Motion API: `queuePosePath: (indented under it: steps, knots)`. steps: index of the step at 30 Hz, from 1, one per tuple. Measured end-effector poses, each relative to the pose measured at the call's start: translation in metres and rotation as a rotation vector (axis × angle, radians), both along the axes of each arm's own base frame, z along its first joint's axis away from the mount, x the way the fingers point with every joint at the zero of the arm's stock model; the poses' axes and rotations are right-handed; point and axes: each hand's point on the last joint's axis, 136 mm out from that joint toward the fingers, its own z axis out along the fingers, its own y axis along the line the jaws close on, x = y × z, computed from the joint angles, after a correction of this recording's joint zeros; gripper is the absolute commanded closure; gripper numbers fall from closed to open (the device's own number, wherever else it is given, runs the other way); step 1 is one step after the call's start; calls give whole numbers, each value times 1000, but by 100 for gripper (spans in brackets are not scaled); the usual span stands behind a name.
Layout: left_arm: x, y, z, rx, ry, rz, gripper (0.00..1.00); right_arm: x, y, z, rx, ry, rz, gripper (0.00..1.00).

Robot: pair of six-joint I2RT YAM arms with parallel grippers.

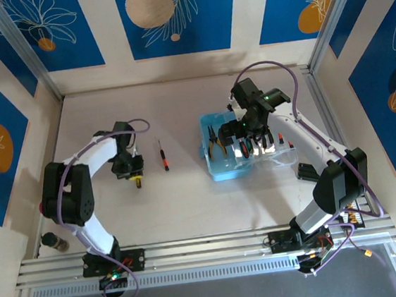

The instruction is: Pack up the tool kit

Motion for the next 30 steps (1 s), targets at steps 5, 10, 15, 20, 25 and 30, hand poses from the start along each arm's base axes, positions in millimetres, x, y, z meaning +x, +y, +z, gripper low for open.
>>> queuePosePath:
  steps: [5, 10, 15, 20, 25, 30]
  knots:
    - [33, -50, 89, -229, -234, -47, 100, -3, 9, 10, 64, -10, 17, 1]
    - [40, -122, 168, -501, -395, -175, 100, -1, 28, 38, 228, -72, 27, 0]
    - [26, -187, 198, -726, -399, -266, 100, -2, 46, 76, 440, -153, 29, 6]
    - [27, -229, 213, -890, -383, -284, 100, -6, 63, 101, 586, -184, 69, 19]
    - [32, -248, 222, -983, -377, -280, 100, -14, 78, 94, 630, -149, 108, 34]
    - [34, -253, 232, -1029, -385, -279, 100, -26, 90, 80, 636, -101, 138, 44]
